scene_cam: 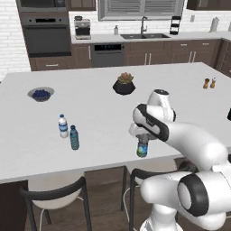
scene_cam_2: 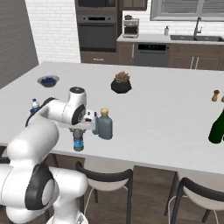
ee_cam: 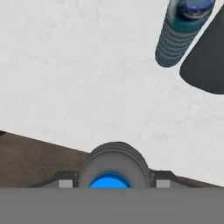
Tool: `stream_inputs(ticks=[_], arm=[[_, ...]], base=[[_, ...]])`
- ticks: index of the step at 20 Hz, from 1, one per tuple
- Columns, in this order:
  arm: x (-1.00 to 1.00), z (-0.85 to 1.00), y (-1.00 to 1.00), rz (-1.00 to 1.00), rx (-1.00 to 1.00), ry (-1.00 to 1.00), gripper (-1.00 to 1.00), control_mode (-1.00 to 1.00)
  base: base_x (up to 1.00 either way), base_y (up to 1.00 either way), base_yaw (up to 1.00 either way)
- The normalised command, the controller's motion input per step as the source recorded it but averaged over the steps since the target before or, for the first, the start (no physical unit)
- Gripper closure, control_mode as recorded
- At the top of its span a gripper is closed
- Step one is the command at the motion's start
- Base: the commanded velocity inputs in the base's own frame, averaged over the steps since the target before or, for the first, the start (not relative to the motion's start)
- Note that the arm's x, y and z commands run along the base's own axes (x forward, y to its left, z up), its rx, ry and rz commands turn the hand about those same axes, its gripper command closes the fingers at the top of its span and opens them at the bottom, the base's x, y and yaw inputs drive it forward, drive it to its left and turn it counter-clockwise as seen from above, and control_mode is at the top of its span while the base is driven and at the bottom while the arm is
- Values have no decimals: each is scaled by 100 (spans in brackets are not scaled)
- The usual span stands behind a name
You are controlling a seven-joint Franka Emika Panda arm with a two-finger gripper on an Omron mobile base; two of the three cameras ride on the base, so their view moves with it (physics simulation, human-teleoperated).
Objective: Move the plastic bottles in the middle to the plastics group, and the glass bottles in the middle to the glass group.
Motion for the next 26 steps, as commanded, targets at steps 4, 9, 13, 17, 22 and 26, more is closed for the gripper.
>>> stream_inputs(ticks=[4,9,13,17,22,26], arm=[[16,6,100,15,0,-6,100,-100],[41,16,96,21,5,0,100,-100],[59,26,78,25,10,0,100,-100],[62,13,63,22,5,-6,100,-100],[64,-2,32,4,-9,-8,100,-100],[50,-7,26,0,-17,0,100,-100]], base=[[0,0,0],[0,0,0],[0,0,0],[0,0,0],[0,0,0],[0,0,0]])
